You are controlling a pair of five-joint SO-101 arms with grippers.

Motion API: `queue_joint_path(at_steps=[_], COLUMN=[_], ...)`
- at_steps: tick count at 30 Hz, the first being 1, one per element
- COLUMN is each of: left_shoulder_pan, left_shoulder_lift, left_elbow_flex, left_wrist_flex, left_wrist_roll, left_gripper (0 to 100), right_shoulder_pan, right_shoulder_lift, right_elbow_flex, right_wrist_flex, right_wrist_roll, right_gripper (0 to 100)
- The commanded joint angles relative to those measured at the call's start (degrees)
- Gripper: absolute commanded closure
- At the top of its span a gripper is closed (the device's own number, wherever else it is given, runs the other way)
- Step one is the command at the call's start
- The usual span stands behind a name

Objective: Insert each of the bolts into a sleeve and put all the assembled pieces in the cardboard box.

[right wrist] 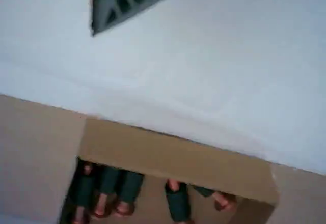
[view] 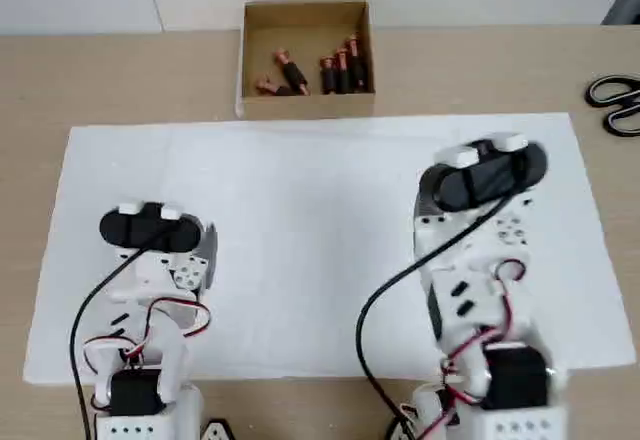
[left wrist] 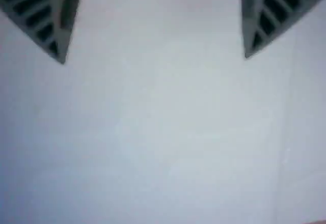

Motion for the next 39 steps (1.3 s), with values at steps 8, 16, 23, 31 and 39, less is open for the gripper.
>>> queue_joint_path(at_steps=[8, 16, 23, 31, 39], left_shoulder_pan=[0.1, 0.1, 0.1, -0.1, -0.1], left_shoulder_lift=[-0.4, -0.5, -0.5, -0.5, -0.5], left_elbow_flex=[2.9, 2.8, 2.8, 2.8, 2.8], left_wrist_flex=[-0.7, 2.9, 2.9, 2.6, 2.6], left_wrist_roll=[-0.1, -0.1, -0.1, -0.2, -0.2], left_gripper=[79, 79, 79, 79, 79], right_shoulder_pan=[0.9, 0.7, 0.9, 0.7, 0.7], right_shoulder_lift=[-14.1, -23.3, -24.0, -24.0, -24.0], right_elbow_flex=[34.4, 41.1, 41.1, 41.1, 41.1], right_wrist_flex=[-18.3, -14.1, -3.0, -2.0, -2.0], right_wrist_roll=[0.6, 0.6, 0.4, 0.3, 0.3], right_gripper=[87.5, 87.4, 87.3, 87.4, 87.4])
